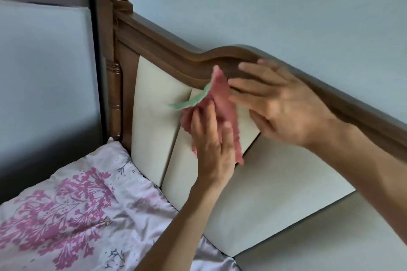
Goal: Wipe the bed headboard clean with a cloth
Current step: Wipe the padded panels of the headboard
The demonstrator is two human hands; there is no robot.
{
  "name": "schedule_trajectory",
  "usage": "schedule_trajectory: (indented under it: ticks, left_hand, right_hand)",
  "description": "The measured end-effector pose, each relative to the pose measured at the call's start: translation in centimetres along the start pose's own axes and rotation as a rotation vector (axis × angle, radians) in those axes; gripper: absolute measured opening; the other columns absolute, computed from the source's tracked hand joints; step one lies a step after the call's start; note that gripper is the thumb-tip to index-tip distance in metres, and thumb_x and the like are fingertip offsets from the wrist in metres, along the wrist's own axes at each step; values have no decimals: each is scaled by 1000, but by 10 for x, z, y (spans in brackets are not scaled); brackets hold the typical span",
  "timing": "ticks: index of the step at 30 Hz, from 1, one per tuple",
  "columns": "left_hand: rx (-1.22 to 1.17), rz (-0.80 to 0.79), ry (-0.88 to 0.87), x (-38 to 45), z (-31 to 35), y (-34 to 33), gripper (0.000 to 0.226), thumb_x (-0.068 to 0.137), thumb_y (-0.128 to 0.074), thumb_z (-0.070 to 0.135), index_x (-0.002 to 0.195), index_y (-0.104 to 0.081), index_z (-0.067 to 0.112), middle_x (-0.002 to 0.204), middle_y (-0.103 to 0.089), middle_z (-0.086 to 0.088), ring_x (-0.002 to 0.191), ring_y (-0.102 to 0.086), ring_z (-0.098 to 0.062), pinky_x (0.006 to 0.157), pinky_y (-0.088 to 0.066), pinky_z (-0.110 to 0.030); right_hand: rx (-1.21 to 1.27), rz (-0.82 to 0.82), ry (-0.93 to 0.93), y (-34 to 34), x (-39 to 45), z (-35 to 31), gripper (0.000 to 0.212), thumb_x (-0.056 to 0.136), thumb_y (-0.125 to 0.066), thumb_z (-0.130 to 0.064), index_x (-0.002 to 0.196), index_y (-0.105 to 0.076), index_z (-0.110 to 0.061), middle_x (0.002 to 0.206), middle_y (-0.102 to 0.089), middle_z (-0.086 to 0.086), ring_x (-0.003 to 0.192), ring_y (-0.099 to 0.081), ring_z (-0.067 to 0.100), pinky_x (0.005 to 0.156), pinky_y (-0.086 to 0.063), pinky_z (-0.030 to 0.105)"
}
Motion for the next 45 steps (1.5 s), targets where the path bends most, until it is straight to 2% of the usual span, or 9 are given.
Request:
schedule_trajectory:
  ticks: [4,8,14,18,23,29,36,41,45]
  left_hand:
    - [282,-59,-37,35,14,-26,53,102,-21,52,152,-5,51,167,-3,2,153,2,-30,117,1,-64]
    - [191,49,-178,14,5,-29,57,102,-28,41,156,-15,29,160,-6,18,151,2,-8,123,3,-48]
    - [115,67,-353,9,-18,-19,57,101,-42,27,154,-23,19,157,-23,8,143,-25,-6,117,-20,-28]
    - [273,96,-162,31,-26,-18,62,94,-35,55,151,-20,33,165,-12,-10,152,-6,-22,121,-3,-44]
    - [281,188,-159,20,-21,-33,52,103,-24,43,152,-18,28,163,-9,2,153,-3,-27,122,-8,-56]
    - [466,-21,-605,5,-15,-32,50,106,-24,36,156,-19,30,158,-31,1,152,-9,-20,123,-2,-47]
    - [66,374,104,49,-17,-28,53,104,-27,29,153,-27,9,162,-23,-12,152,-16,-31,123,-12,-51]
    - [264,267,-173,-33,-11,-67,52,102,-34,26,151,-30,8,159,-24,-18,149,-15,-43,120,-14,-58]
    - [377,173,-345,-22,3,-64,48,105,-26,36,147,-43,19,151,-43,-14,146,-23,-46,121,-13,-58]
  right_hand:
    - [-124,-77,-304,11,-13,43,53,101,-44,-34,150,-38,-16,156,-38,11,147,-27,35,120,-22,52]
    - [111,-170,-466,2,-14,54,57,101,-40,-43,153,-26,-23,145,-51,2,142,-37,28,110,-35,44]
    - [128,-114,-415,-1,-10,57,52,102,-41,-40,150,-28,-25,137,-54,-1,121,-53,30,88,-47,44]
    - [90,-109,-428,-2,-10,54,52,102,-40,-41,150,-28,-25,136,-55,-1,117,-56,30,82,-48,43]
    - [-165,-84,-536,-9,-6,37,49,102,-40,-37,146,-36,-15,122,-63,4,89,-65,33,64,-42,38]
    - [-365,-51,-624,-20,-1,22,44,105,-35,-34,142,-42,-10,116,-63,6,85,-63,31,69,-48,41]
    - [-382,11,-631,-23,-1,22,42,104,-37,-31,139,-45,-10,114,-64,6,87,-64,32,70,-48,42]
    - [-423,158,-632,-26,0,18,41,102,-38,-25,137,-50,-9,110,-66,6,88,-64,31,83,-48,42]
    - [-439,195,-524,-36,-9,8,51,102,-22,-15,151,-32,-4,141,-52,16,117,-56,37,103,-40,50]
Point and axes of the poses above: each hand's wrist, its own x-axis towards the middle knuckle, its own y-axis out of the back of the hand, z = x × y, the point moved 3 cm from there along x, towards the middle knuckle
